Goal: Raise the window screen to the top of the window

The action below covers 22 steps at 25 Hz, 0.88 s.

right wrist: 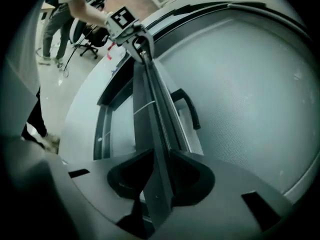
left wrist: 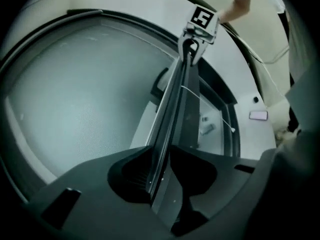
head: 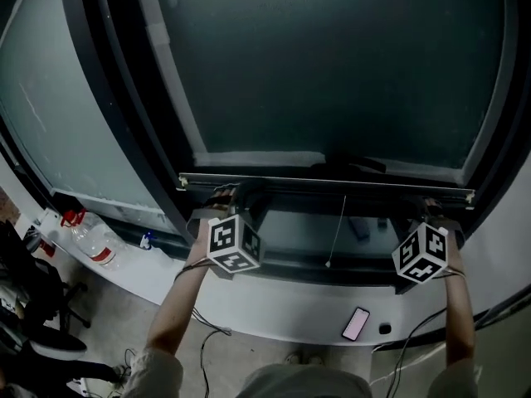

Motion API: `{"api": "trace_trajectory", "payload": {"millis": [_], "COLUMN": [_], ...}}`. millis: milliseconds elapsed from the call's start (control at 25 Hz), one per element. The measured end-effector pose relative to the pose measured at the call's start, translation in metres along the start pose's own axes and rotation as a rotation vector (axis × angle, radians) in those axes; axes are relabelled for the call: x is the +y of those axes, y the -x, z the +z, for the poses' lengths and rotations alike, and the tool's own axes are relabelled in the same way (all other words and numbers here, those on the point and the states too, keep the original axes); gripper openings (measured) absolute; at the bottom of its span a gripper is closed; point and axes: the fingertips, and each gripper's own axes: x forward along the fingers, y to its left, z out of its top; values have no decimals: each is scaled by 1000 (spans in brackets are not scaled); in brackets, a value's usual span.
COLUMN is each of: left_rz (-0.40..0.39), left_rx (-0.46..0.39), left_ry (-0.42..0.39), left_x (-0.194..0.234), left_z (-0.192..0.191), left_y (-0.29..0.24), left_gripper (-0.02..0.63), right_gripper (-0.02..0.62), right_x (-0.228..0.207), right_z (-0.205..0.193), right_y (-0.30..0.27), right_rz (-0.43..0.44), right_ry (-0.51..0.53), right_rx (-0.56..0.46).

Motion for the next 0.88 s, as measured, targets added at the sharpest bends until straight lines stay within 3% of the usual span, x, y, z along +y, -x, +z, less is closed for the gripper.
{"api": "trace_trajectory", "payload": {"millis": [160,280,880], "left_rz": [-95,-141,-185], "left_rx": [105,181,226], "left_ry": [-122,-157,-216], "left_x": [-5,-6,2], "left_z": [-21,-38,-47], "left_y": [-3,-10,-11], "left_gripper": [114,100,49], "right_gripper": [69,62,52], "right_x": [-8,-15,-13], "right_z": [-17,-22,-24], "right_y": [-3,-8,-10], "right_rz": [46,48,91], "right_ry": [93,122,91], "right_rx": [54,78,94]}}
